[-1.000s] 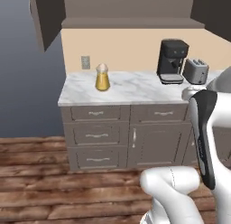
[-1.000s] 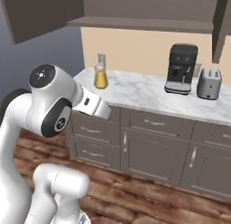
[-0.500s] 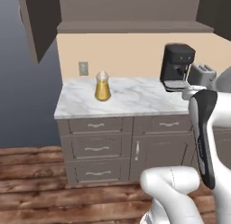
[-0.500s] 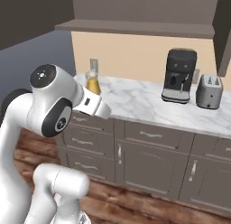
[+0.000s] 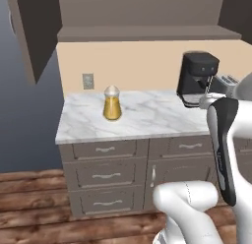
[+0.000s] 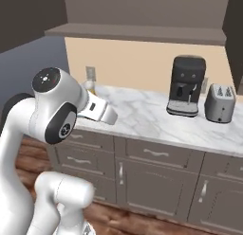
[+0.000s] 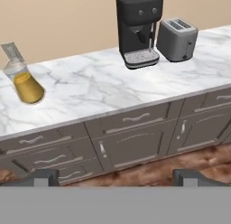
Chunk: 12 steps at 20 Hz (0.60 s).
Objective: There is a tray on the dining counter. Grab the cup, mug, and pitcher and place them on the tray. The pitcher may be placed next to the tray if it cannot fit the tray.
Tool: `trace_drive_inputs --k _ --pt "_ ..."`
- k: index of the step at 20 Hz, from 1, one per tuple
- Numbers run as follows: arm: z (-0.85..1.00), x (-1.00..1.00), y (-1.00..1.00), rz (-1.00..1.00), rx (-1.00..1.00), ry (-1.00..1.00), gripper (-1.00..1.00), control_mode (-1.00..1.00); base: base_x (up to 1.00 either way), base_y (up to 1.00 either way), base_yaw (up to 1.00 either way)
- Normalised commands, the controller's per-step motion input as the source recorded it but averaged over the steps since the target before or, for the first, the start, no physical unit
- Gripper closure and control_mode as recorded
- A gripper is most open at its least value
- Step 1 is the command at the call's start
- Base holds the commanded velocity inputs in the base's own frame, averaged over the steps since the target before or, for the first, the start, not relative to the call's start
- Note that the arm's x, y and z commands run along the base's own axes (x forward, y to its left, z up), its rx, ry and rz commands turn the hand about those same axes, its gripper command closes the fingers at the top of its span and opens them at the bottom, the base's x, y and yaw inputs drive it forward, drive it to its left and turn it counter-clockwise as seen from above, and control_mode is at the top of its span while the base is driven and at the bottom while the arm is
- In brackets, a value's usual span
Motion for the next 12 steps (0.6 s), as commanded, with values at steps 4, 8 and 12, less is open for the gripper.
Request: trace_drive_inputs --k 4,8,12 --pt "0.0 0.0 0.0 0.0 0.0 0.0 -1.0 1.0 0.59 0.45 -0.1" --pt "0.0 0.0 0.0 0.0 0.0 0.0 -1.0 1.0 0.55 0.49 -0.09" --pt "0.0 0.0 0.0 0.0 0.0 0.0 -1.0 1.0 0.46 0.49 -0.09"
